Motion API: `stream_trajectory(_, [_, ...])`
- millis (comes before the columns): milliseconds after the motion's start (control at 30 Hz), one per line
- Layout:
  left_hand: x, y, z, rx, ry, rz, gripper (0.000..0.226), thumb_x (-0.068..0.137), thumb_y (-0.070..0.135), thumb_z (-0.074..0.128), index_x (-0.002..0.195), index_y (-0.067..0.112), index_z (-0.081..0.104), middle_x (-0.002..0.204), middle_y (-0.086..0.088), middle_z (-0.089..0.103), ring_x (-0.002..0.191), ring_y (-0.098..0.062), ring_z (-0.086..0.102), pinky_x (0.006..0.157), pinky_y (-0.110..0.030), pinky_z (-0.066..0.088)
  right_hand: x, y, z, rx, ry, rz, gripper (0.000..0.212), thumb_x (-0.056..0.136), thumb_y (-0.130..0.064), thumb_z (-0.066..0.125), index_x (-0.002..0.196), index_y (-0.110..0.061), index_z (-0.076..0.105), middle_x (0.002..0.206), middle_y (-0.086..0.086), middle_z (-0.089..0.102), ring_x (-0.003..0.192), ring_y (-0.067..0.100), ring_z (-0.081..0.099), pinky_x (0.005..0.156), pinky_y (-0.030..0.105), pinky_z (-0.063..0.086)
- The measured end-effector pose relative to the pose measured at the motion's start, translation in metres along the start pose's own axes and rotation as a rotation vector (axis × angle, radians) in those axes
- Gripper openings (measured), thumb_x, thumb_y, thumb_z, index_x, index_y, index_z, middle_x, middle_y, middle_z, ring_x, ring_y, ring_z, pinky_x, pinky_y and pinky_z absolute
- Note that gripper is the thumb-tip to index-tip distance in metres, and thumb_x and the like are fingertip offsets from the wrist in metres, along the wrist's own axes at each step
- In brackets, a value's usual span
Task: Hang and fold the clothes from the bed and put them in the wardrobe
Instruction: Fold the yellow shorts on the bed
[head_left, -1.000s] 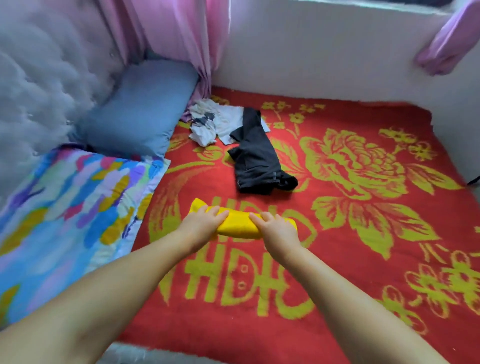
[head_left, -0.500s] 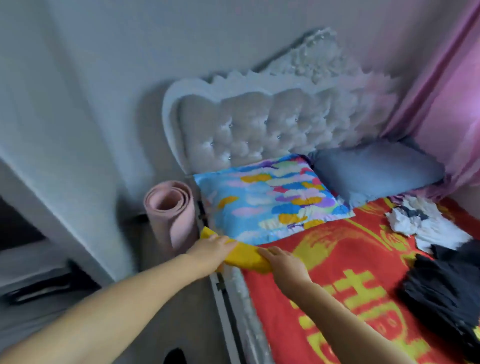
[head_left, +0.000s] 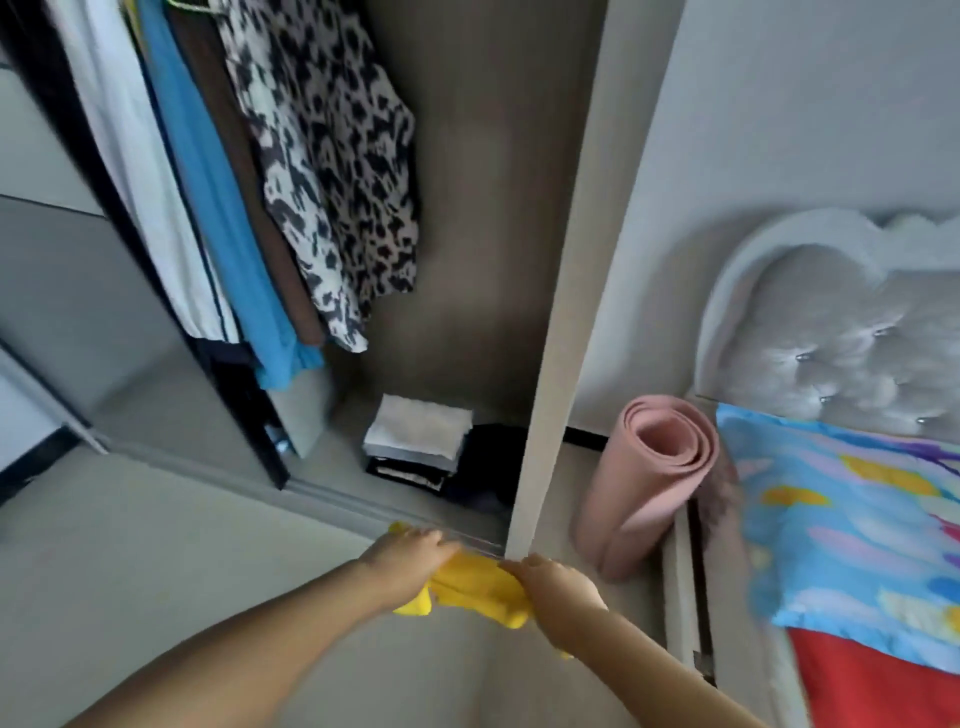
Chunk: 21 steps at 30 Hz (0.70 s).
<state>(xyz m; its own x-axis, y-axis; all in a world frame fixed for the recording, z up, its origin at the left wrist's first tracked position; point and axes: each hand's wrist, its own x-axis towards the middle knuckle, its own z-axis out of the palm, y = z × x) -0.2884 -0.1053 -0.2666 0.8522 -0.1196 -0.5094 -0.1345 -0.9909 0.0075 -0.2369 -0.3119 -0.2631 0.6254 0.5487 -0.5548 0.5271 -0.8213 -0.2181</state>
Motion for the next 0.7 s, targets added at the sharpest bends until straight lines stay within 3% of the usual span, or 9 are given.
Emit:
stream_trajectory(67, [-0.011, -0.046, 0.01, 0.007, -0.009, -0.03, 0.063, 0.089, 0.008, 0.049, 0.147, 0.02, 0.027, 0.136, -0.011, 0.044, 0.118, -0.034, 0.049, 0.071, -0.034, 0.036, 0.033, -0.042, -0.004, -0.016, -0.026, -0.03, 0.075, 0.084, -0.001, 0.057, 0.144, -0.038, 0.032, 0.137, 0.001, 0.047, 0.123, 0.031, 0.052, 0.094, 0.041, 0.048])
stream_trajectory(267, [-0.006, -0.149, 0.016, -0.032, -0.041, -0.068, 0.061, 0.089, 0.0, 0.036, 0.147, 0.019, 0.028, 0.135, -0.012, 0.044, 0.117, -0.036, 0.05, 0.083, -0.04, 0.044, 0.109, -0.11, -0.016, 0.006, -0.022, -0.074, 0.07, 0.084, -0.004, 0.055, 0.141, -0.038, 0.035, 0.131, 0.003, 0.051, 0.12, 0.03, 0.054, 0.091, 0.042, 0.05])
stream_trajectory(433, [0.044, -0.187, 0.006, -0.07, 0.016, -0.039, 0.054, 0.087, -0.002, 0.034, 0.139, 0.015, 0.037, 0.127, -0.013, 0.051, 0.114, -0.035, 0.054, 0.083, -0.04, 0.045, 0.165, -0.097, -0.035, 0.025, 0.006, -0.007, 0.065, 0.087, -0.009, 0.047, 0.142, -0.041, 0.035, 0.135, 0.001, 0.052, 0.12, 0.03, 0.056, 0.094, 0.04, 0.048])
stream_trajectory(533, [0.092, -0.2, -0.001, -0.069, 0.008, -0.026, 0.05, 0.089, -0.001, 0.033, 0.136, 0.013, 0.038, 0.126, -0.014, 0.05, 0.111, -0.035, 0.055, 0.082, -0.039, 0.045, 0.215, -0.074, -0.044, -0.015, 0.013, 0.057, 0.066, 0.085, -0.008, 0.055, 0.142, -0.035, 0.038, 0.136, 0.001, 0.051, 0.118, 0.03, 0.056, 0.095, 0.043, 0.049])
stream_trajectory(700, [0.195, -0.225, -0.009, -0.062, -0.024, 0.026, 0.051, 0.093, 0.004, 0.037, 0.142, 0.017, 0.036, 0.132, -0.01, 0.05, 0.115, -0.032, 0.054, 0.084, -0.036, 0.045, 0.295, -0.03, -0.062, -0.008, -0.08, 0.102, 0.073, 0.089, -0.011, 0.057, 0.149, -0.037, 0.025, 0.142, 0.004, 0.043, 0.127, 0.029, 0.049, 0.101, 0.039, 0.045])
